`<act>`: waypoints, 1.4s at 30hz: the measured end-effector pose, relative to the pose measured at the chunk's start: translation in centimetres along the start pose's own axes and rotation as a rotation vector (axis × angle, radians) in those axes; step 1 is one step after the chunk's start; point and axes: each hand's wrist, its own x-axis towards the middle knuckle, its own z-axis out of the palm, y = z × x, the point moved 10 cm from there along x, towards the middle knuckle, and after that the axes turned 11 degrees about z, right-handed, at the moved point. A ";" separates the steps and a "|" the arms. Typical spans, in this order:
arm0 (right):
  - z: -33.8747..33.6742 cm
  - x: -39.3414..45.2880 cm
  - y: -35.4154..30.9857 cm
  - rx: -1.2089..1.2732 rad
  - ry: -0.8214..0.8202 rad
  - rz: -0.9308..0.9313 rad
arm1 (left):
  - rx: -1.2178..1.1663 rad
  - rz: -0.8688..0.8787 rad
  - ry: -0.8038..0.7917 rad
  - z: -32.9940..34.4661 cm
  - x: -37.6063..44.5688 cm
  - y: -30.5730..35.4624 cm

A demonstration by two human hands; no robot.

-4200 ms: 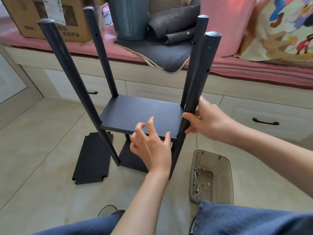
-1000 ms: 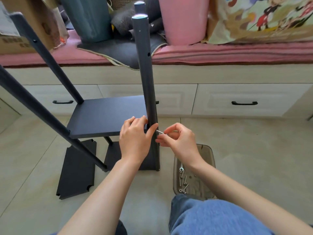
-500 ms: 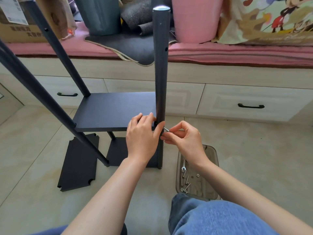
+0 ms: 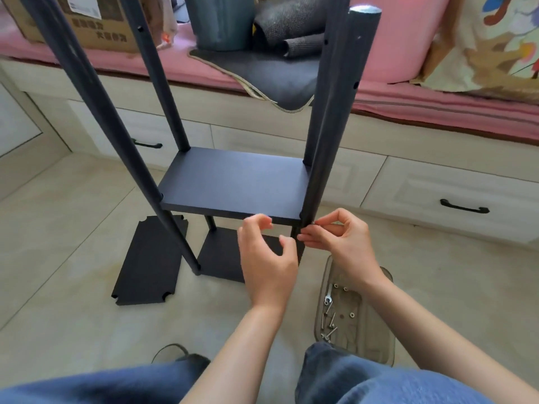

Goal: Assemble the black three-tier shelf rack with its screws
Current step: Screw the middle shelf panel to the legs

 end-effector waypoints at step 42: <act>-0.5 1.2 -1.0 -0.154 -0.042 -0.058 | -0.780 -0.689 -0.069 8.2 -0.6 -7.6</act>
